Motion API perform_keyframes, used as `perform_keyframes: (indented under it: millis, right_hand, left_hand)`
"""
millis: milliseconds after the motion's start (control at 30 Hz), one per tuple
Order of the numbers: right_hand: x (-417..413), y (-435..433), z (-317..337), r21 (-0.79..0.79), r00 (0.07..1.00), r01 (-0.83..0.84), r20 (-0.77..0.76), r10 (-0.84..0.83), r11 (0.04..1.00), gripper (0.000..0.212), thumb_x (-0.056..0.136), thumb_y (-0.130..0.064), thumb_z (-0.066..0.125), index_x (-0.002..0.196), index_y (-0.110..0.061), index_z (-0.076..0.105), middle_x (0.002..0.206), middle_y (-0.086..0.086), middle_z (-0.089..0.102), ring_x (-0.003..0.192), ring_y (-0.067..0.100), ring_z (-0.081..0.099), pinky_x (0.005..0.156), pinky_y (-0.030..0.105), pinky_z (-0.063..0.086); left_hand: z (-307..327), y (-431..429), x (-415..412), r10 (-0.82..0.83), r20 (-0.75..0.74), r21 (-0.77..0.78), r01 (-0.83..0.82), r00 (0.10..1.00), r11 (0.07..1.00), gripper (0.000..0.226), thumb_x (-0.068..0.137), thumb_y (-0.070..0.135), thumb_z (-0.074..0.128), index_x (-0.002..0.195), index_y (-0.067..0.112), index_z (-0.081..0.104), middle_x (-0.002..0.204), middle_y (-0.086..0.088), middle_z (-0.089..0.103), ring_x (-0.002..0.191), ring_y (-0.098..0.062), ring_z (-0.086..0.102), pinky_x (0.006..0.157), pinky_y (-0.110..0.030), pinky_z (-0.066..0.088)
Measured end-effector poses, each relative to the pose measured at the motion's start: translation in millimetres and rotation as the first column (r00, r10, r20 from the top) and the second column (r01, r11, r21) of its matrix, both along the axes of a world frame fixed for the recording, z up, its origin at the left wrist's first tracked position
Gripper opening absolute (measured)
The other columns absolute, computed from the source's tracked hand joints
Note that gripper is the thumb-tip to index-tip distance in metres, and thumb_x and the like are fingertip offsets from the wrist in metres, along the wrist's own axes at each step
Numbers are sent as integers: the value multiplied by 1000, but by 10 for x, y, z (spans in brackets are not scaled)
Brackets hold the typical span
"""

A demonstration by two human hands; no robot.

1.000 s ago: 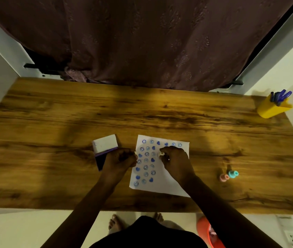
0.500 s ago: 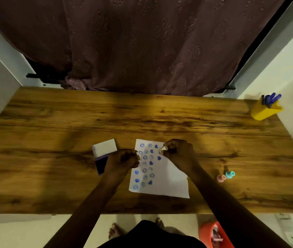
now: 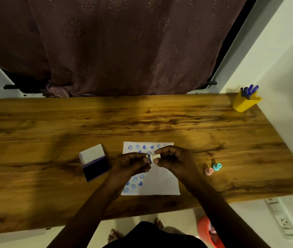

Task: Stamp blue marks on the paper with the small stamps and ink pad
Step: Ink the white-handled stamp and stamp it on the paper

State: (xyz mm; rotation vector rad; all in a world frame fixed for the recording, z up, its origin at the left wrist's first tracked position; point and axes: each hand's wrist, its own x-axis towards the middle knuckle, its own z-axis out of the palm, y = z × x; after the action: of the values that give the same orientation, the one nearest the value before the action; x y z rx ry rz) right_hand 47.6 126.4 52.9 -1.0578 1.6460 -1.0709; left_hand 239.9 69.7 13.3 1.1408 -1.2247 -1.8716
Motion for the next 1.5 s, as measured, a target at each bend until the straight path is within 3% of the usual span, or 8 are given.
perform_keyframes:
  millis: [167,467,600,800,1067,1167,1333,1500]
  right_hand:
    - [-85,61,10,-38,1000,-5,-21,4,999,26,81,-8,86,105,-9,78,103,4,80,99,16,77,93,44,62]
    - [-238,142,-23,-69,1000,-15,-7,15,997,27,82,-10,85,108,-10,79,107,2,80,102,15,76,92,34,62]
    - [-314,189,-93,-63,999,-1,45,4,998,28,81,-6,84,109,-7,79,102,3,81,95,15,78,81,28,63]
    - [-424,229,-127,-73,997,5,74,0,997,24,81,-14,85,102,-24,81,99,-4,82,91,14,79,76,25,63]
    - [-871,197,-91,-59,952,-41,-304,22,997,25,81,-17,86,105,-17,79,100,-7,80,92,4,75,84,27,62]
    - [-1246,219,-67,-45,868,-19,-496,-6,999,20,83,-21,85,101,-24,77,91,-13,77,69,-2,73,63,16,59]
    - [-1856,233,-172,0,727,33,-686,-24,999,7,85,-15,80,92,-17,78,87,-1,79,72,15,75,66,40,61]
    - [-2184,236,-350,111,673,44,-738,52,993,8,90,-17,73,89,-10,76,89,8,78,77,26,72,69,42,57]
  left_hand:
    - [85,41,-97,-22,-25,-1,22,999,1000,23,83,32,78,103,23,83,103,-6,84,93,-24,81,75,-22,63]
    - [152,65,-221,-57,-13,-3,57,998,998,24,80,29,79,104,24,84,105,-4,84,96,-24,81,79,-26,64]
    - [139,99,-275,-80,-4,-30,79,997,996,22,88,17,78,106,28,83,109,-2,83,100,-25,80,85,-31,65]
    - [139,131,-404,-97,-27,-73,94,995,993,27,93,8,73,108,28,83,111,-5,83,101,-27,80,86,-33,65]
    - [51,185,-644,-50,57,-56,53,997,997,19,96,5,70,110,14,78,102,-11,83,96,-29,80,87,-36,66]
    - [12,216,-708,-24,89,-44,29,996,999,15,96,9,72,106,17,79,99,-8,84,94,-26,81,85,-35,66]
    - [-21,276,-755,-35,76,-31,37,996,999,14,96,8,70,102,17,79,95,-9,83,92,-28,80,81,-33,66]
    - [-13,314,-850,-28,88,-23,30,996,999,13,97,5,69,103,12,78,94,-13,82,92,-30,80,81,-34,66]
